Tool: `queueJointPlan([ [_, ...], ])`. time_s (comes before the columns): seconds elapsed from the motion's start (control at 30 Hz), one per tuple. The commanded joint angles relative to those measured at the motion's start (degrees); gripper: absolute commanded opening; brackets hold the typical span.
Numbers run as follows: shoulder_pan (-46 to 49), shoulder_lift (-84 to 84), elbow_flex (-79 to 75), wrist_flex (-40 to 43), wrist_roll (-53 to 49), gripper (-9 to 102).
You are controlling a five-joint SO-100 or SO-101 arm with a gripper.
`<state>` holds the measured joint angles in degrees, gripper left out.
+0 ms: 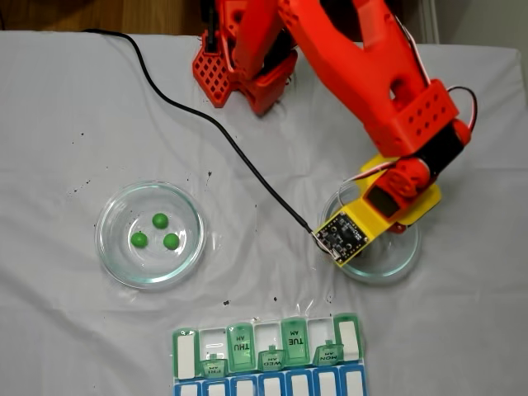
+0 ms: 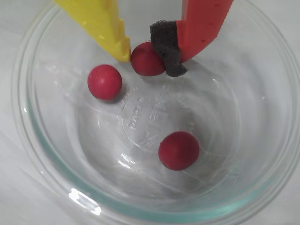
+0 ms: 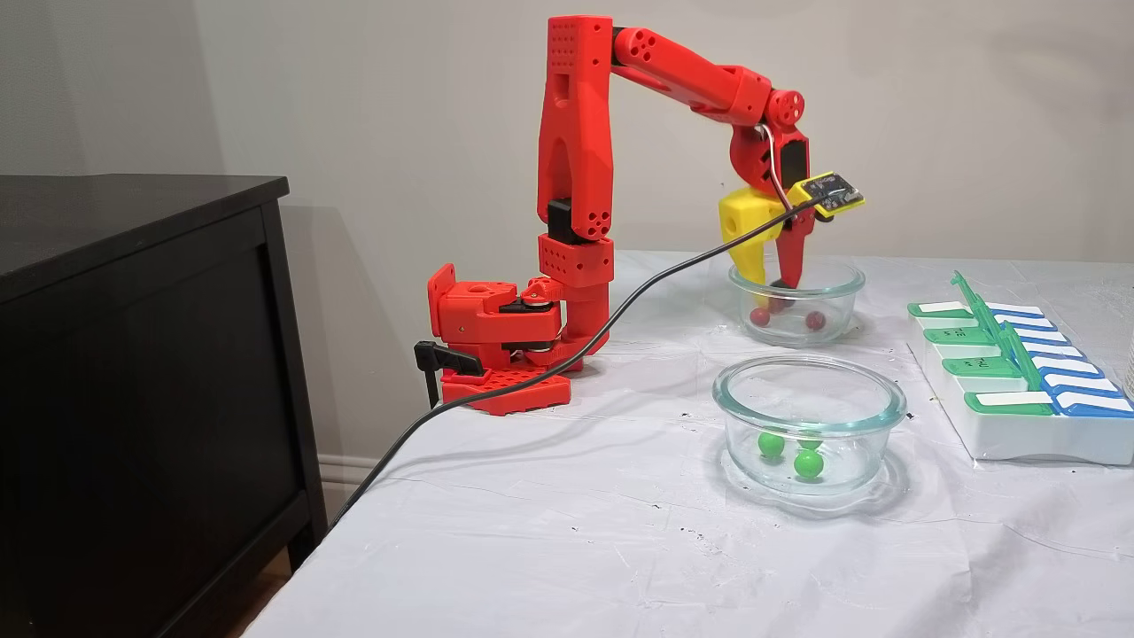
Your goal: Sort medicines into box.
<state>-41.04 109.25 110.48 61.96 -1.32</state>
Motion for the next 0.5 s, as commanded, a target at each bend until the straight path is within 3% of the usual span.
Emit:
queueJointPlan([
  [0.0, 2.0, 12.7, -6.5, 1.2, -1.5, 0],
  [0.33, 13.2, 13.6, -19.7, 7.5, -4.5, 0],
  [0.47, 17.3, 15.1, -18.3, 3.3, -5.2, 0],
])
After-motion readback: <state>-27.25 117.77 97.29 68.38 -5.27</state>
